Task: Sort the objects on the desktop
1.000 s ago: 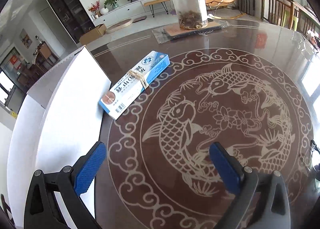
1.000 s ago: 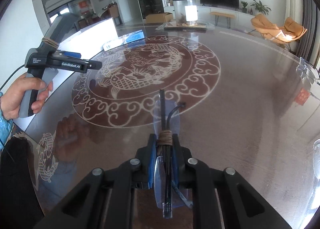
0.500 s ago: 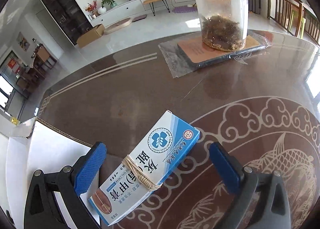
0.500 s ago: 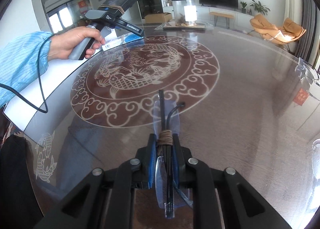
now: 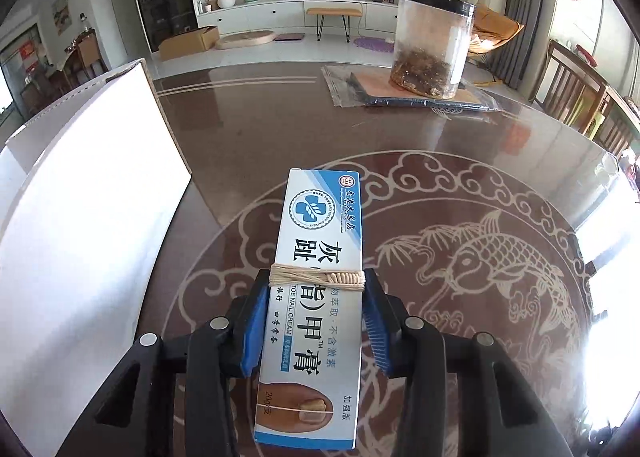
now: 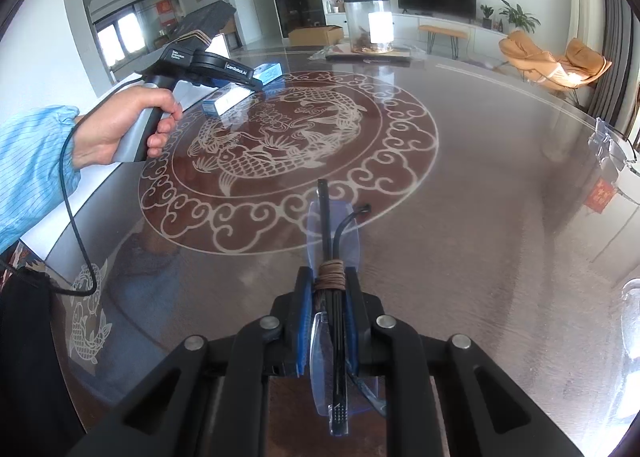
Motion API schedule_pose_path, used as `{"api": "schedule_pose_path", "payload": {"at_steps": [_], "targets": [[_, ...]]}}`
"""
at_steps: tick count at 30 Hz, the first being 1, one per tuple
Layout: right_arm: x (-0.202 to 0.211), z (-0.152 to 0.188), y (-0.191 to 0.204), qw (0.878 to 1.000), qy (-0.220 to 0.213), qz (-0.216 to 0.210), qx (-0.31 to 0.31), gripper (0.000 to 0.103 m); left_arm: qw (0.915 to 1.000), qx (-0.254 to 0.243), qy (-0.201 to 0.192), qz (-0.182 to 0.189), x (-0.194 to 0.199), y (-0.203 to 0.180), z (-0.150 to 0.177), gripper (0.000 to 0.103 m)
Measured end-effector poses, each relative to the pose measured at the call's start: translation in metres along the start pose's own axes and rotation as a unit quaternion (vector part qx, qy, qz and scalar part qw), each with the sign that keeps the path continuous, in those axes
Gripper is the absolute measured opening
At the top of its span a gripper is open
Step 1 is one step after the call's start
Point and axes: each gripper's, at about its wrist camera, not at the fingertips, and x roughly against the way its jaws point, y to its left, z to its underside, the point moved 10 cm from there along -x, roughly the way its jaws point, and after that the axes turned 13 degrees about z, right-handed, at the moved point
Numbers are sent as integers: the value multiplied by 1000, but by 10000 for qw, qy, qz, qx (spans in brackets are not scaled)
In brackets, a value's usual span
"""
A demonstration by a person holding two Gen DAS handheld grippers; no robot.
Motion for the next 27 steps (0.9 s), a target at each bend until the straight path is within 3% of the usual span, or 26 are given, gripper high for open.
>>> {"api": "schedule_pose_path", "payload": {"at_steps": [9, 13, 15, 17, 18, 19, 20, 21, 27], "targets": [[-1, 0, -2, 10000, 1, 82, 5, 16, 9997, -118, -200, 94, 94, -68, 156, 44], [6, -2, 2, 9995, -166, 219, 136, 16, 9997, -103, -207, 89, 110, -80, 181, 45], [9, 4, 10, 9999, -85, 27, -54, 16, 9997, -133, -206, 95, 108, -83, 182, 46], [9, 9, 15, 9998, 2, 151, -98, 18, 9996, -144, -202, 125, 108, -84, 183, 51], [10, 9, 15, 9995, -33, 294, -58, 22, 9997, -171, -163, 116, 107, -86, 183, 59], [10, 9, 15, 9989, -53, 456, -16, 46, 9998, -179, -78, 45, 105, -85, 186, 83], [10, 9, 13, 9983, -48, 584, -4, 79, 9998, -174, 7, -21, 103, -84, 188, 98], [10, 9, 12, 9980, -52, 637, -13, 88, 9999, -157, 32, -6, 102, -84, 188, 98], [1, 13, 9, 9979, 186, 620, -37, 92, 9998, -111, 126, 96, 96, -83, 187, 103]]}}
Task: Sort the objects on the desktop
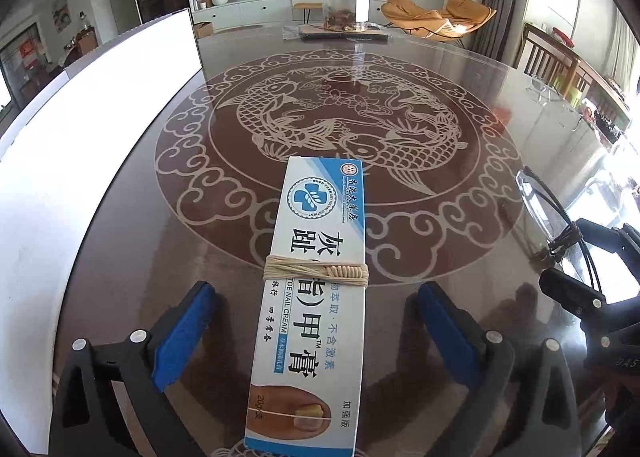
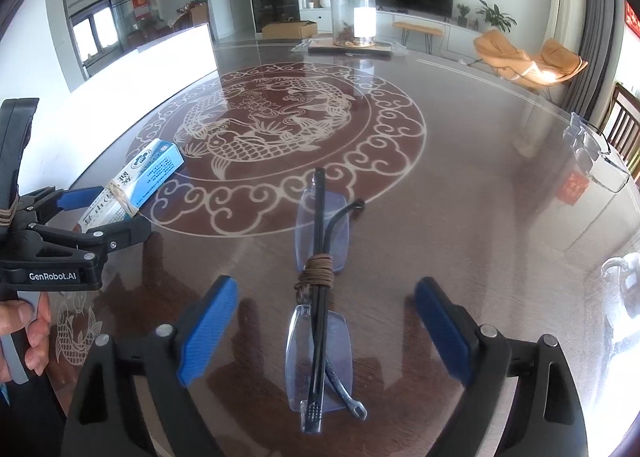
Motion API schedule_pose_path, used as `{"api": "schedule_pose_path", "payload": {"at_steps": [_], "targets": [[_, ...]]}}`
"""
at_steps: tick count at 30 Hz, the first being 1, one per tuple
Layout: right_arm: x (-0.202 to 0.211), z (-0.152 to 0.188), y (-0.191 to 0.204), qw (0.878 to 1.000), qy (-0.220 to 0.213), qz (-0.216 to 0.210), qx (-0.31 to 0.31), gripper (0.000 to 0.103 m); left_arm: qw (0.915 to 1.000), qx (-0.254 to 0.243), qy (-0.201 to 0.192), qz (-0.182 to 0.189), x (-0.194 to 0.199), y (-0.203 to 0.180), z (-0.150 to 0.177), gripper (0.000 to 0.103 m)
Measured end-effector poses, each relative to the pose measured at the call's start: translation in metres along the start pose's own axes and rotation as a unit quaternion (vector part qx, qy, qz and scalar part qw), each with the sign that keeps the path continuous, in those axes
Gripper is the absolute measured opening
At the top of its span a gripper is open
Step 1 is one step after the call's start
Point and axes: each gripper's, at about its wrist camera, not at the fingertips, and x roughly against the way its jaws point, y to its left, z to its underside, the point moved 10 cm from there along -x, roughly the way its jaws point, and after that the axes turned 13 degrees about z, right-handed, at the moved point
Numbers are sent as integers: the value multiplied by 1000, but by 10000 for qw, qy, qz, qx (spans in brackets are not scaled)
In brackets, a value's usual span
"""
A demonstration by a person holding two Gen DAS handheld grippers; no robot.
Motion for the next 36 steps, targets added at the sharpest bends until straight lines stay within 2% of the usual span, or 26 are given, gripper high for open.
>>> {"api": "schedule_pose_path", "payload": {"at_steps": [3, 7, 36], "targets": [[-2, 2, 4, 9998, 41, 123, 152, 94, 10000, -5, 4, 4, 1, -1, 1, 103], [-3, 5, 5, 9997, 102, 97, 199, 103, 10000, -5, 2, 3, 1, -1, 1, 103], [-3, 5, 6, 9997, 108, 94, 194, 103, 10000, -3, 1, 6, 0, 0, 0, 103]]}}
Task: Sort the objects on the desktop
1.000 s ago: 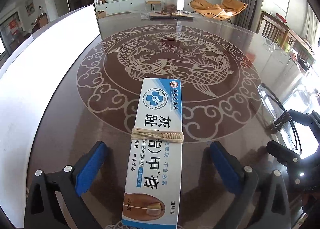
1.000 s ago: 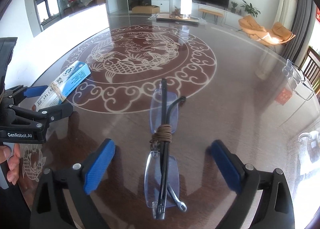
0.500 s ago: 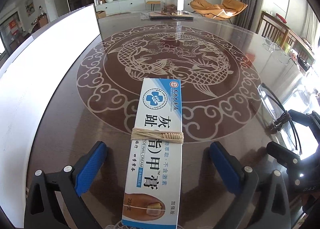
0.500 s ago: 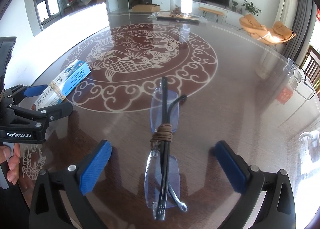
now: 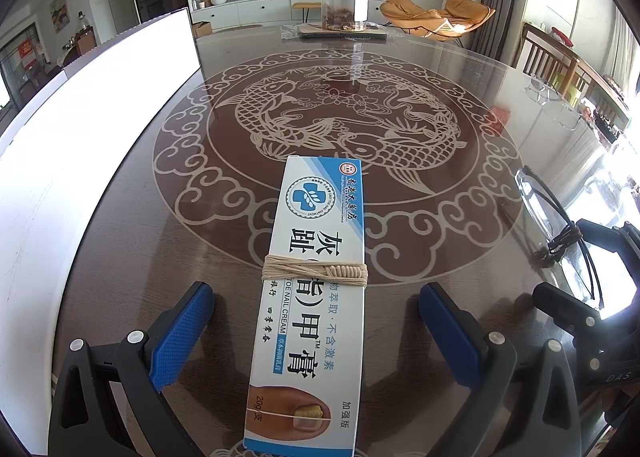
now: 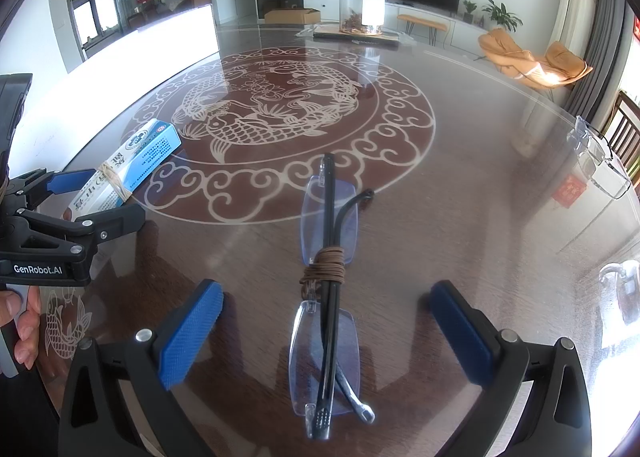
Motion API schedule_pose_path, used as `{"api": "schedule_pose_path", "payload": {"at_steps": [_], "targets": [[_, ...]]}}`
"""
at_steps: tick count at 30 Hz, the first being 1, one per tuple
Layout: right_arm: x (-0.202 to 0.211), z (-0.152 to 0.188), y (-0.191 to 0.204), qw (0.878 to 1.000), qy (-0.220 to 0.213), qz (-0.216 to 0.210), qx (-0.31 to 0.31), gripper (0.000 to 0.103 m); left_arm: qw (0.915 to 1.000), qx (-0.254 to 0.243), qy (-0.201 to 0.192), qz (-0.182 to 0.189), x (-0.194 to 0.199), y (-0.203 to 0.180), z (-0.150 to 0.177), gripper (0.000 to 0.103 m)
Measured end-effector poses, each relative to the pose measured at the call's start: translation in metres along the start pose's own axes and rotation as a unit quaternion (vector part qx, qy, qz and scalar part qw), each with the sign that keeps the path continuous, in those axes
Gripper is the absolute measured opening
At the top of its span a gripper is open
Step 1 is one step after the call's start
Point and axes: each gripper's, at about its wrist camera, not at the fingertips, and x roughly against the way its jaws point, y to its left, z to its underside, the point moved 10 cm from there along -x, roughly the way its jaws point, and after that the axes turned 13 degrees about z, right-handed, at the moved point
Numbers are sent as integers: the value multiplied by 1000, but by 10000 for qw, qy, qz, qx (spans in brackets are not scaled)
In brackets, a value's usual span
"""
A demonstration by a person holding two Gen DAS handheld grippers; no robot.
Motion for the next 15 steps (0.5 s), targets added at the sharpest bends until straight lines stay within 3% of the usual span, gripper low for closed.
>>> {"api": "schedule_pose_path", "payload": {"at_steps": [15], "targets": [[1, 0, 1, 10000, 6, -7, -11, 103, 10000, 0, -1, 1, 0, 0, 0, 103]]}}
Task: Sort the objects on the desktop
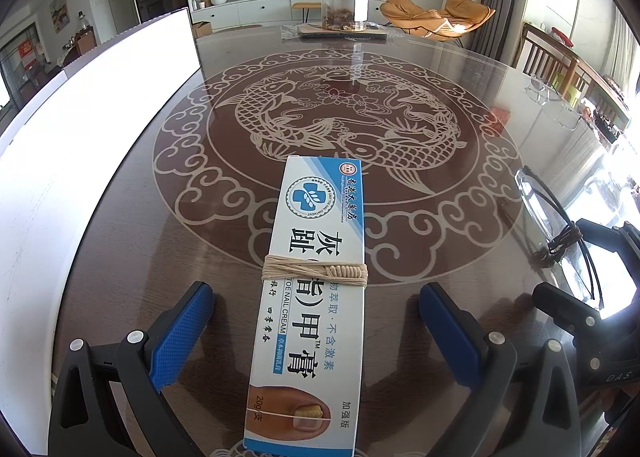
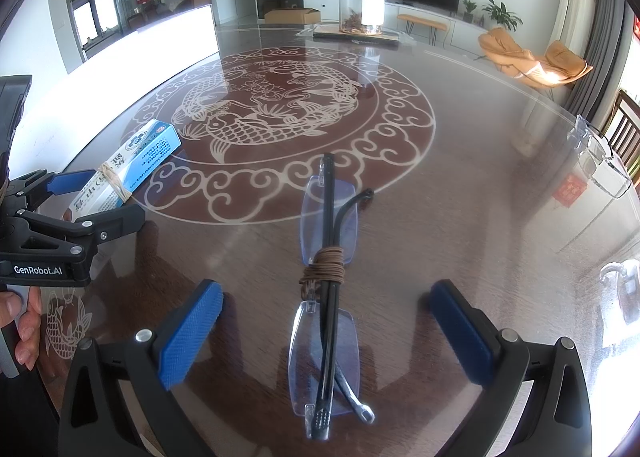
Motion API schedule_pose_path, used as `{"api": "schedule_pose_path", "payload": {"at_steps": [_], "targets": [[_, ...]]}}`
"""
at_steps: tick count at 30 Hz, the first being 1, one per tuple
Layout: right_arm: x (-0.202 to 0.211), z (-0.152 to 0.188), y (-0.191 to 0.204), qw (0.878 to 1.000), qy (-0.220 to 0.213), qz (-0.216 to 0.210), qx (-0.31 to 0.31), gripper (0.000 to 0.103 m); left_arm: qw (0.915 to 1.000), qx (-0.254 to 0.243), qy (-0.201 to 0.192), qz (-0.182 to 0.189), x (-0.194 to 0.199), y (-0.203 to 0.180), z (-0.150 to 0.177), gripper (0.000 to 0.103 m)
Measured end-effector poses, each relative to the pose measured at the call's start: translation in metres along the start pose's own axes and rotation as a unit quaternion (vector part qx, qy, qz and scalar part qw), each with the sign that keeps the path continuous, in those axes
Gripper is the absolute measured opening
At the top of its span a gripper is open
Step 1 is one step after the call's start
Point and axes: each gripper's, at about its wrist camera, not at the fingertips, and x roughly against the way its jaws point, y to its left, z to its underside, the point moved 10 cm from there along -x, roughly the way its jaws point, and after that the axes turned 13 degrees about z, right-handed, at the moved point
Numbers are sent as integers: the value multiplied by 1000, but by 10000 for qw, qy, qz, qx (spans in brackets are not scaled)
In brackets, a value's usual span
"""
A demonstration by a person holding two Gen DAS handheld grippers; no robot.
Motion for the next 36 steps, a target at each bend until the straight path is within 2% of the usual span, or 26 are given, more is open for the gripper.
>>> {"api": "schedule_pose_path", "payload": {"at_steps": [36], "targets": [[0, 0, 0, 10000, 6, 7, -4, 103, 10000, 27, -20, 35, 2, 0, 2, 103]]}}
